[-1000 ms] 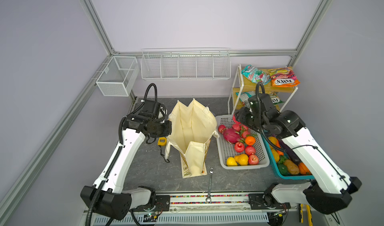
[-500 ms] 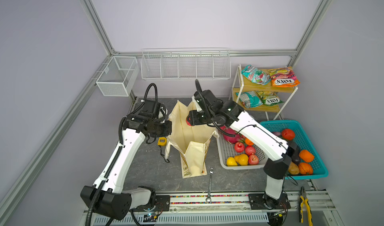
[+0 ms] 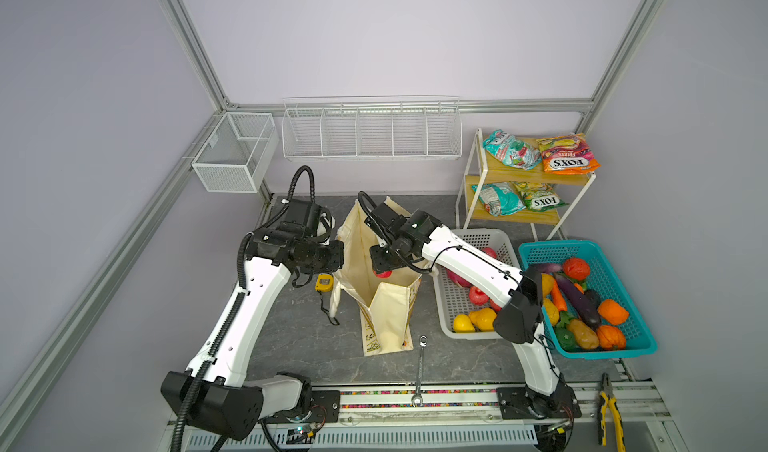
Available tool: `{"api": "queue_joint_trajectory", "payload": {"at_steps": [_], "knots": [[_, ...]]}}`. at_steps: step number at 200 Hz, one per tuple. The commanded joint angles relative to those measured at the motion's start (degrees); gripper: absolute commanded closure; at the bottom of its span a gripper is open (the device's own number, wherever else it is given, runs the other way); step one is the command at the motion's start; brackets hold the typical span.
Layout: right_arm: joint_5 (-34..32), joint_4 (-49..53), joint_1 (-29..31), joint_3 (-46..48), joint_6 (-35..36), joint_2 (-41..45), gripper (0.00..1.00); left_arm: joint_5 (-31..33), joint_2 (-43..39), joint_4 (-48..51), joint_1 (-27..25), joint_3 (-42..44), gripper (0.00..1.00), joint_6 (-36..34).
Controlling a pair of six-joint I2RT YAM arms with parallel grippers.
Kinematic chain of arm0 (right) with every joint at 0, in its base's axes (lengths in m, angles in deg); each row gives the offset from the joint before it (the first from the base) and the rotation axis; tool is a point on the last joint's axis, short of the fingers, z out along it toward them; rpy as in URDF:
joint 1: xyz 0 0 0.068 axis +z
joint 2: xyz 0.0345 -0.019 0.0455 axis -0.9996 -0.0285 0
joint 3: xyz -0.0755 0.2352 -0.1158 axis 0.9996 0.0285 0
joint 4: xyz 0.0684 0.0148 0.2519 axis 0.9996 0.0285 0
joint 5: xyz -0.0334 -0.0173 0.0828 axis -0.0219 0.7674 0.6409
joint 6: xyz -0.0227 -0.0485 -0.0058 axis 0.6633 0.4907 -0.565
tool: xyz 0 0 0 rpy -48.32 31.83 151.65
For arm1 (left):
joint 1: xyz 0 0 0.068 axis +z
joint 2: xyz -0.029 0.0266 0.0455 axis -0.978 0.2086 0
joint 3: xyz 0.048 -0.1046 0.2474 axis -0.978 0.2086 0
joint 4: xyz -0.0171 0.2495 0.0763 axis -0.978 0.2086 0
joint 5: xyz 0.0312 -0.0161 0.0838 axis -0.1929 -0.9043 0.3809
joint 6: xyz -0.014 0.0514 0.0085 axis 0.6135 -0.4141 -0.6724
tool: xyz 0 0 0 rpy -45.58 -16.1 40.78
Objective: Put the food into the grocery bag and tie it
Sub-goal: 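Carry the small red apple with the right gripper over the open tote bag, then lower the apple into the bag and open the right gripper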
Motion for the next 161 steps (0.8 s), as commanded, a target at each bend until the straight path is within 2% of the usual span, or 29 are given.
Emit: {"api": "queue_joint_trajectory", "payload": {"at_steps": [1, 107, 161], "knots": [[0.83, -2.23, 0.82, 2.51, 2.23, -2.52, 0.57, -0.70, -0.98, -1.75, -0.26, -1.87, 1.00, 0.38], [0.69, -6.03, 0.50, 4.82, 6.75, -11.85, 0.54, 0.90, -0.12, -1.16, -0.26, -3.63, 1.00, -0.22], [0.44, -6.02, 0.45, 5.24, 5.83, -11.76, 0.43, 0.81, 0.24, -0.66, -0.26, -4.14, 1.00, -0.80]]}}
